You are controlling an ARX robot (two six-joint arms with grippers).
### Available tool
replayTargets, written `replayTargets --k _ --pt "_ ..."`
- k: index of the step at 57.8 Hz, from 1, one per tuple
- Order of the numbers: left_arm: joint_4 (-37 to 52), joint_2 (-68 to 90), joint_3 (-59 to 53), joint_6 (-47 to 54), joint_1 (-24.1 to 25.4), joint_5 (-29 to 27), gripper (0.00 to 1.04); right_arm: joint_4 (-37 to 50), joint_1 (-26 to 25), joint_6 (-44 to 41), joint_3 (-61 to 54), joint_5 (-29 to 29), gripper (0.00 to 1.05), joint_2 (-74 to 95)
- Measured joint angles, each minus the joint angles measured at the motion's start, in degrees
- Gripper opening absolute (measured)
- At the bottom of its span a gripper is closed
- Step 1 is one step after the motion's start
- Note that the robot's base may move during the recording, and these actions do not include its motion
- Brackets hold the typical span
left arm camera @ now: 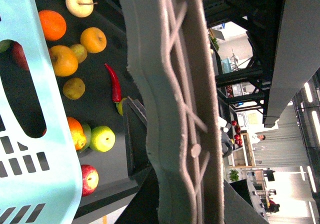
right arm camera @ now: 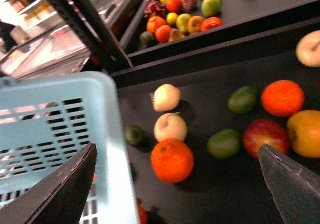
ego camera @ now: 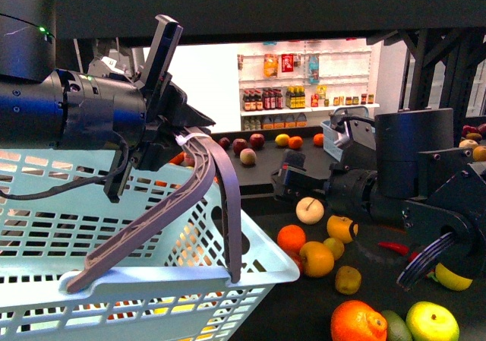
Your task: Pick lemon from shelf
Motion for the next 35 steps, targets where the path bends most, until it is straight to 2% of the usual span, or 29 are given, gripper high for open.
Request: replayTargets --k 35 --pt "0.0 0.1 0.0 -0.4 -0.7 0.9 0.08 -1.0 -0.5 -4.3 0.5 0.4 0.97 2.5"
